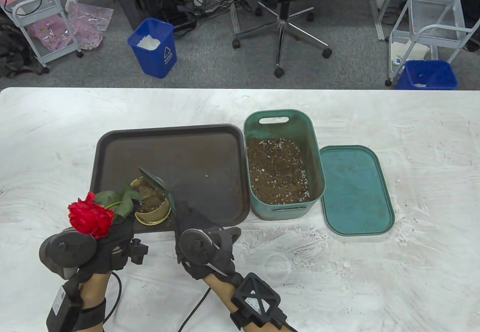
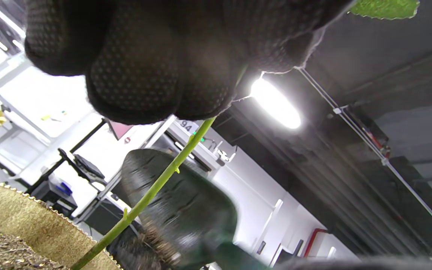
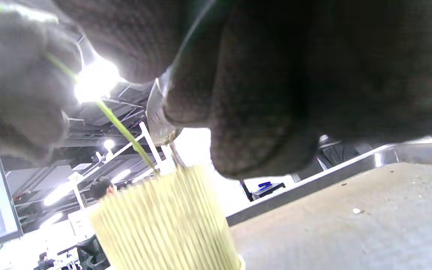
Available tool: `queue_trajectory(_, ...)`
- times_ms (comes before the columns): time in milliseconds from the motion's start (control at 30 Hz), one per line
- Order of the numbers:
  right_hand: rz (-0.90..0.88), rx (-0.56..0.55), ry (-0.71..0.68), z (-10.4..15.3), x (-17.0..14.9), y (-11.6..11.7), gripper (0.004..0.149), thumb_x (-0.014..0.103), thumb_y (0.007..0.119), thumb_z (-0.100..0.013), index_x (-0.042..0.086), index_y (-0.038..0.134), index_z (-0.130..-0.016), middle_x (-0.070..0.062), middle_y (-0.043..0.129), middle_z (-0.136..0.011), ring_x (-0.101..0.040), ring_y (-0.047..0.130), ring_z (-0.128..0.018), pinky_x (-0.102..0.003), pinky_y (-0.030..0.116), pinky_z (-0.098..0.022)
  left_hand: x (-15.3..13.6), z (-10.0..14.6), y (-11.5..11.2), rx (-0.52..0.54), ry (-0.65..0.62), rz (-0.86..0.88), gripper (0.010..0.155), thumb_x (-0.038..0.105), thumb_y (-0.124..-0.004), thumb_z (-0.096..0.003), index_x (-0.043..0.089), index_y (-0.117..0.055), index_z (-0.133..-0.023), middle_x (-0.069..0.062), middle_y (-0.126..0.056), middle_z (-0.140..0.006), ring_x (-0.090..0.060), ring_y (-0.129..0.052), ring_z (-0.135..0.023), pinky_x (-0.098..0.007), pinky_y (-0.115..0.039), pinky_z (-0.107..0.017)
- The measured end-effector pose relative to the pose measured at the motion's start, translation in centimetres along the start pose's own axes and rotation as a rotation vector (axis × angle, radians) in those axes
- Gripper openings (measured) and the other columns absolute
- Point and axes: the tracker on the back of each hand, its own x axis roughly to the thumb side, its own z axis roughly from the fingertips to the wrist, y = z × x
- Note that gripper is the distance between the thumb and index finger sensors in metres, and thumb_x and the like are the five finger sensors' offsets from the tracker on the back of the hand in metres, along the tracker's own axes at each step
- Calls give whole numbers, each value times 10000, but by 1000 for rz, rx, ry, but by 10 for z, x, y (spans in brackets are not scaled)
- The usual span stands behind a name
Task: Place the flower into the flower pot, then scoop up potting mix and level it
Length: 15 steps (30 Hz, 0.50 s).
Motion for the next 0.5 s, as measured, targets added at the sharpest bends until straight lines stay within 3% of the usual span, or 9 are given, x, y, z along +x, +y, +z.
queue_trajectory(267, 168, -46, -102, -29, 20, -94, 525, 319, 814, -376, 48, 798, -826, -109, 1034, -496, -292, 1092, -220, -431, 957, -97, 1, 0, -1, -6, -1, 7, 441, 392, -784, -378, 237, -895, -776, -8, -991, -657, -276, -1056, -435, -443, -872, -437)
queue_trajectory(400, 289, -95, -14, -71, 1, -143, 519, 325, 822, -371, 55, 815, -815, -104, 1041, -482, -289, 1093, -210, -431, 957, -93, 1, 0, 0, -1, 7, 9, 441, 392, -784, -379, 237, -895, -775, -7, -991, -657, -275, -1056, -435, -444, -872, -437)
queue_trajectory(500, 338, -76, 142, -103, -28, -172, 507, 349, 818, -373, 65, 839, -792, -87, 1046, -436, -260, 1086, -174, -416, 950, -71, -1, 0, 2, 6, 14, 9, 441, 392, -783, -379, 235, -895, -776, -8, -991, -657, -276, -1055, -436, -445, -872, -437)
